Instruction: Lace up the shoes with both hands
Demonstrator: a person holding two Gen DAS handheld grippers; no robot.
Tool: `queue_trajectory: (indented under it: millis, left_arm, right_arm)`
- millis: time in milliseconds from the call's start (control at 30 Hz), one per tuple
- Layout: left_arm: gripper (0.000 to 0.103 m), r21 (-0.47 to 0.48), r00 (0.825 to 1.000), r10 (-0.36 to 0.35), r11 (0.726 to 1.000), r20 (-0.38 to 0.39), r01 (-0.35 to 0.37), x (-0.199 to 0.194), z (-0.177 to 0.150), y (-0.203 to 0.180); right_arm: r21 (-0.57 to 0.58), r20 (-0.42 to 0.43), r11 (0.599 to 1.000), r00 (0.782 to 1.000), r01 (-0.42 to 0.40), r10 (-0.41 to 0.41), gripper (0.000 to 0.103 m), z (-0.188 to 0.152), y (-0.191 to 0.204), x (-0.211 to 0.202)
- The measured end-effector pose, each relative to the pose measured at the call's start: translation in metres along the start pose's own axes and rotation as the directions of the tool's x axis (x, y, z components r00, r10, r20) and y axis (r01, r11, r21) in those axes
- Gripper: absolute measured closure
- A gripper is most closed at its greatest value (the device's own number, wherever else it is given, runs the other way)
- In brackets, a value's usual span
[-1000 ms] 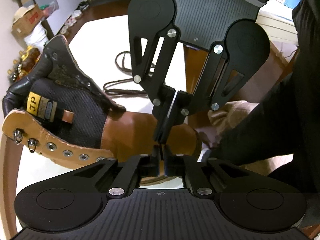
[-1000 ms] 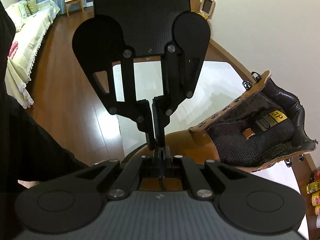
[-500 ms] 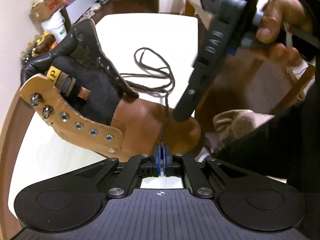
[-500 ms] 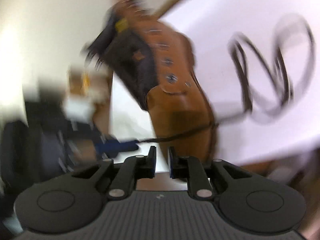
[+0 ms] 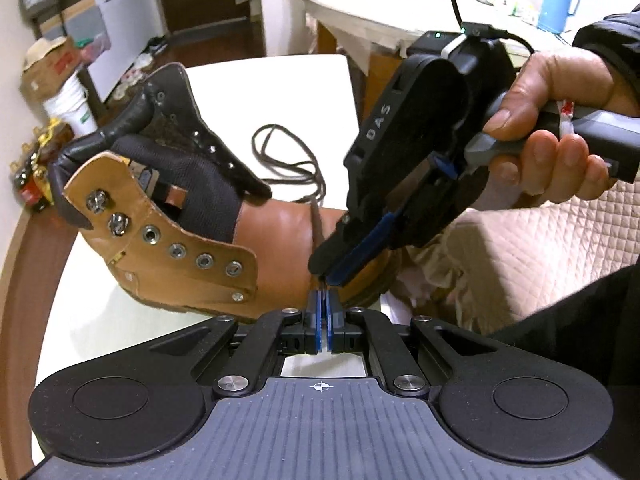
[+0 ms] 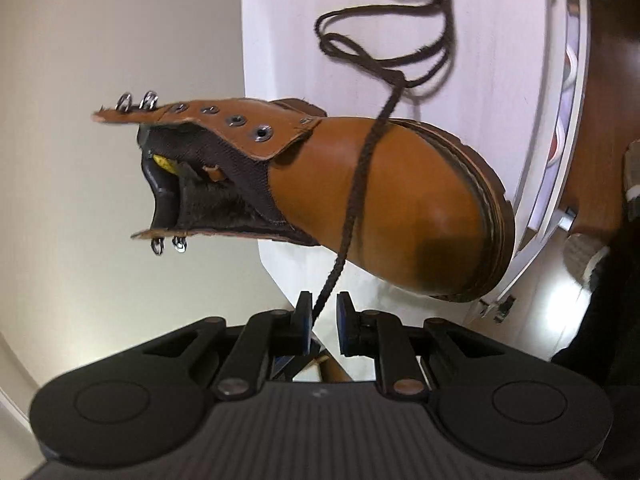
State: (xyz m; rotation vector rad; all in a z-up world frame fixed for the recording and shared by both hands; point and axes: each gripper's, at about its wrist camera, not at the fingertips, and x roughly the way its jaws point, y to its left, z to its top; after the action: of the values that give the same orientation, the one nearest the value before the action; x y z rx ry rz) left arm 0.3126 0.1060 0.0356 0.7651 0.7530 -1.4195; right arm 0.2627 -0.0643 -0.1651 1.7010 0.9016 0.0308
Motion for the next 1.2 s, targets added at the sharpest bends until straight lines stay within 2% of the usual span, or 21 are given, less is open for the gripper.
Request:
queue_trajectory:
  millis: [100, 233, 333, 400, 633, 833, 900, 1000, 1200]
  left_arm:
    - [0.101, -0.026, 1.000, 0.002, 1.000, -0.007, -0.002, 0.002, 0.001, 0.005]
    - [0.100, -0.073, 1.000, 0.016, 0.997, -0.020, -0.017, -0.004, 0.000, 0.010]
    - [0.100, -0.112, 0.999, 0.033, 0.993, -0.031, -0.036, -0.007, 0.000, 0.014]
    - [0.100, -0.126, 0.999, 0.037, 0.991, -0.038, -0.042, -0.006, -0.001, 0.014]
    - [0.100, -0.122, 0.999, 0.020, 0.992, -0.038, -0.024, -0.002, -0.003, 0.013]
    - [0.100, -0.125, 0.999, 0.038, 0.991, -0.022, -0.040, -0.004, -0.005, 0.017]
    - [0.099, -0.121, 0.998, 0.061, 0.991, -0.026, -0.064, -0.003, -0.005, 0.020]
    - [0.091, -0.111, 0.995, 0.096, 0.989, -0.029, -0.098, -0.001, -0.006, 0.022]
    - [0.090, -0.102, 0.988, 0.150, 0.983, -0.021, -0.151, 0.004, -0.004, 0.026]
  right_arm:
    - [-0.030, 0.006, 1.000, 1.000, 0.006, -0.006, 0.101, 0.005, 0.001, 0.000]
    - [-0.082, 0.102, 0.997, 0.995, -0.016, 0.024, 0.101, 0.014, 0.022, -0.009]
    - [-0.120, 0.194, 0.993, 0.980, -0.016, 0.039, 0.101, 0.028, 0.038, -0.010]
    - [-0.127, 0.208, 0.992, 0.977, -0.015, 0.041, 0.101, 0.033, 0.041, -0.007]
    - [-0.269, 0.277, 0.959, 0.961, 0.086, -0.009, 0.101, 0.028, 0.058, 0.012]
    - [-0.240, 0.224, 0.968, 0.974, 0.069, -0.014, 0.101, 0.028, 0.057, 0.016]
    - [-0.216, 0.199, 0.974, 0.980, 0.060, -0.017, 0.101, 0.028, 0.055, 0.018]
    - [-0.165, 0.190, 0.985, 0.982, 0.052, -0.020, 0.101, 0.029, 0.047, 0.022]
    - [-0.127, 0.154, 0.990, 0.987, 0.055, -0.035, 0.101, 0.029, 0.042, 0.032]
